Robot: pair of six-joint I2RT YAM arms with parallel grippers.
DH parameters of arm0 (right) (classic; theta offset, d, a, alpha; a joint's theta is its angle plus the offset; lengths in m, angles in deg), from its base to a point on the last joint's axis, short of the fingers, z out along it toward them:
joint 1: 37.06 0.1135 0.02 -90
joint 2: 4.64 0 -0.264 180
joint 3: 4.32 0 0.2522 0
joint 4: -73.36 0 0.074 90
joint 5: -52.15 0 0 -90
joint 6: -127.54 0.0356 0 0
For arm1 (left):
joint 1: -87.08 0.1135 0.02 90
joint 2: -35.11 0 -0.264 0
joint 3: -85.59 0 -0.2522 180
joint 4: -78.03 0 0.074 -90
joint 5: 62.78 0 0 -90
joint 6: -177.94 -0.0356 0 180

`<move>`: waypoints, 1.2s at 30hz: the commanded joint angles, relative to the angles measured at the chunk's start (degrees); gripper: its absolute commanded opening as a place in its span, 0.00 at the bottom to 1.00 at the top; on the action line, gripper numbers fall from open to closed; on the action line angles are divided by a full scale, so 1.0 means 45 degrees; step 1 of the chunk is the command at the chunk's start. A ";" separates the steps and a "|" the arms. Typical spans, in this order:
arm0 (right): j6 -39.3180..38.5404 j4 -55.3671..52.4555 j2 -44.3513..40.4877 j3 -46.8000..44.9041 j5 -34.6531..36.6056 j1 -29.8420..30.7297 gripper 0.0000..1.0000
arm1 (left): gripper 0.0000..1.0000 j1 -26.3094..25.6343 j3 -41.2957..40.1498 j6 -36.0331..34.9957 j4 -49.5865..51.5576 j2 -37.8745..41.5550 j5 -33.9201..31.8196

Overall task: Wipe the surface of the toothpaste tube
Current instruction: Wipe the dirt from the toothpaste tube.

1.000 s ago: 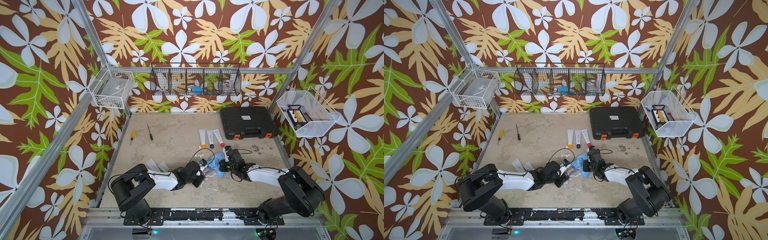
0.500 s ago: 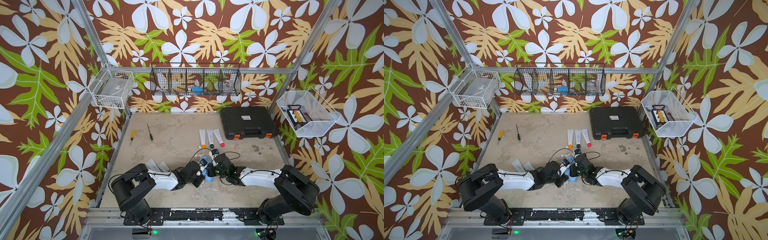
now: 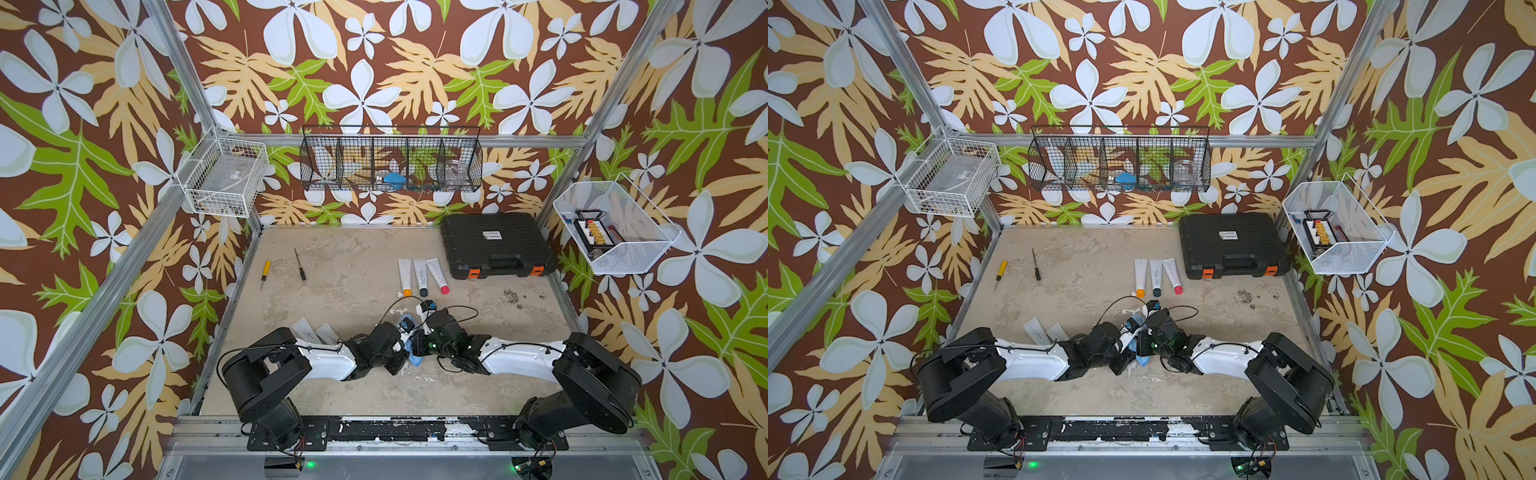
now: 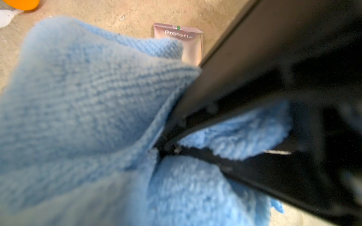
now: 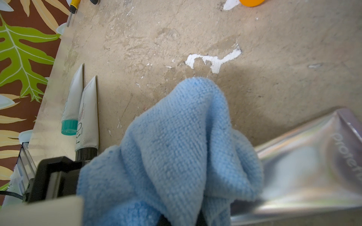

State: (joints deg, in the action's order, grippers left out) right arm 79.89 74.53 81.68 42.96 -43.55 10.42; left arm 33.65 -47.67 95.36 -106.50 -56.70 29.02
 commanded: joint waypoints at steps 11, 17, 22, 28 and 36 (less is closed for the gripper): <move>-0.2159 -0.1644 0.0326 -0.0335 0.0386 -0.2035 0.00 | 0.22 0.0003 -0.0036 0.0011 -0.0361 0.0129 0.0104; -0.2947 -0.1970 0.0237 -0.0215 0.0722 -0.2869 0.00 | 0.21 0.0009 -0.0017 0.0011 -0.0373 0.0123 0.0184; -0.3225 -0.2243 0.0065 0.0003 0.0992 -0.3223 0.00 | 0.21 0.0013 -0.0038 -0.0008 -0.0373 0.0148 0.0202; -0.3353 -0.2373 0.0128 0.0297 0.0960 -0.3598 0.00 | 0.21 0.0014 -0.0052 0.0011 -0.0390 0.0187 0.0259; -0.2819 -0.1924 0.0472 0.0203 -0.0062 -0.3369 0.00 | 0.21 0.0001 -0.0050 0.0011 -0.0432 0.0187 0.0267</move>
State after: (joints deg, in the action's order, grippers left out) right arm 65.90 66.91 83.13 44.25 -41.27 -5.51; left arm 33.65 -47.94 95.38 -106.89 -56.16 29.41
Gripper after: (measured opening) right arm 0.072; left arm 0.366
